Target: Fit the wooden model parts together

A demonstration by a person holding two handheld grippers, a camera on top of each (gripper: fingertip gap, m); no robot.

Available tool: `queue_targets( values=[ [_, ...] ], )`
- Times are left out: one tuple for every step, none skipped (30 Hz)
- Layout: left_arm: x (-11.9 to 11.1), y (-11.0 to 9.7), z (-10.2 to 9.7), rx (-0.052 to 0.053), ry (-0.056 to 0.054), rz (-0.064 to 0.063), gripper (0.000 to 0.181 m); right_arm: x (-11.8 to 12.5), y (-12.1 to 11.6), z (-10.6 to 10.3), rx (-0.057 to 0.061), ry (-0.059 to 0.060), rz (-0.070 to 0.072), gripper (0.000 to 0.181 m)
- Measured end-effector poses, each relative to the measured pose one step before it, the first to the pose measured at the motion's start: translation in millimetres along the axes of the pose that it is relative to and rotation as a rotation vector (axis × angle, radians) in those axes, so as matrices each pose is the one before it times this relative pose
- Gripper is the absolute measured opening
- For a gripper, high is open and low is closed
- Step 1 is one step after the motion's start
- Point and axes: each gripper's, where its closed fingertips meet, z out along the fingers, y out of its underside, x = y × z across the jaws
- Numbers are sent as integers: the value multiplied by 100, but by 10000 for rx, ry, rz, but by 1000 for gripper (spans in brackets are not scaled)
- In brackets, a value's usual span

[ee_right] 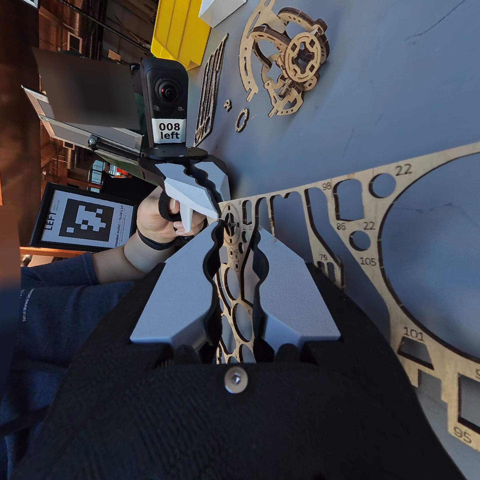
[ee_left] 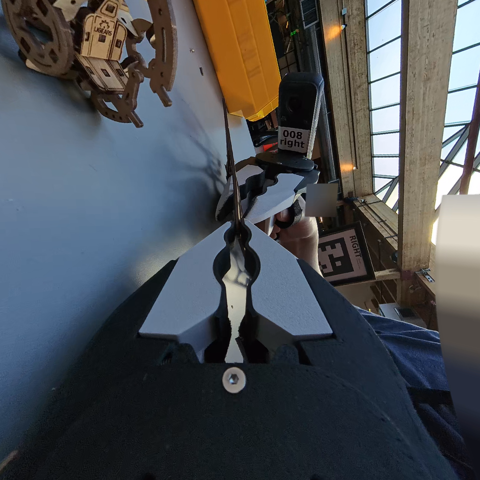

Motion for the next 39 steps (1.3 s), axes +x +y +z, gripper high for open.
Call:
queue_targets(
  values=[
    [-11,68,-5,-7,-11,-21,0,14,68,16,-39,12,3,17],
    [-28,76,-6,-11,-24,-35,0,20,72,30,-40,23,-12,17],
    [-16,84,-17,-14,-16,-52,0,6,60,17,-27,3,-41,17],
    [-47,126,-5,-36,-16,-90,0,25,125,35,-59,-29,17,16],
    [-59,111,3,-38,-31,-78,0,38,130,39,-33,-54,82,16],
    [-102,74,11,-23,-82,-7,0,81,90,37,-15,-64,35,16],
    [-154,59,64,-15,-150,48,0,155,78,31,-31,-69,90,15],
    [-215,39,90,-10,-188,30,0,241,104,35,-32,5,130,15],
    [-191,1,78,11,-144,-18,0,176,24,33,-29,13,39,15],
    [-126,-26,62,12,-56,-92,0,100,-39,-11,9,-8,85,15],
    [-120,-12,22,-34,9,-179,0,120,16,47,-29,100,-28,15],
    [-91,-40,23,-24,15,-169,0,77,-54,14,-13,29,29,15],
    [-45,2,12,31,-66,59,0,24,22,17,-34,-40,92,14],
    [-90,23,8,39,-143,149,0,95,42,25,-9,76,-37,14],
    [-41,36,11,22,-99,123,0,18,36,10,1,33,-22,14],
    [-50,40,11,-20,-59,46,0,52,16,27,0,45,-10,14],
    [-47,2,11,-3,-13,-32,0,21,17,7,-28,-28,61,14],
    [-34,-3,17,4,-36,15,0,56,14,11,-39,-15,90,14],
    [-54,20,-2,12,-69,48,0,22,27,35,-44,6,43,14],
    [-40,9,0,4,-49,29,1,38,5,5,-5,49,-43,13],
    [-23,-11,15,-9,11,-58,1,-8,-24,-9,12,-27,55,13],
    [-16,-13,17,-8,4,-35,1,32,6,-1,-4,27,-25,13],
    [-24,-9,15,6,-30,24,1,0,-6,-11,-26,-68,66,12],
    [-15,-14,3,7,-13,7,1,9,-23,5,-19,-58,86,12],
    [-24,-9,6,-11,1,-35,1,-2,-8,8,-16,-30,30,12],
    [-18,3,-2,11,-28,23,1,10,-2,12,2,18,-17,12],
    [-33,-4,12,7,-43,30,1,21,0,0,0,18,5,11],
    [4,-2,1,6,-4,2,1,-3,9,-3,3,-14,-10,11],
    [-31,-1,10,5,-37,39,1,29,-9,3,-13,7,30,11],
    [-13,3,-7,4,-25,16,1,-15,8,15,-2,6,-29,11],
    [-17,0,0,0,-8,7,1,-2,12,0,-11,-8,18,11],
    [-27,8,12,-12,-24,-6,1,32,-13,7,5,40,-29,10],
    [-30,-19,6,6,-32,22,1,6,-8,-3,-2,-7,18,10],
    [-11,-12,12,2,3,-26,1,9,-2,4,-2,16,1,10],
    [-3,-14,-4,18,-11,14,1,-6,8,-3,4,-17,-13,10],
    [-4,-1,-4,3,-12,12,1,3,-16,0,22,30,-10,10],
    [41,-17,-26,14,36,-14,1,-40,11,6,-7,-4,9,11],
    [89,-31,-28,19,71,11,1,-95,26,-17,-30,-50,58,12],
    [115,-37,-19,25,72,58,1,-99,8,-26,-48,-43,113,14]
  ],
)
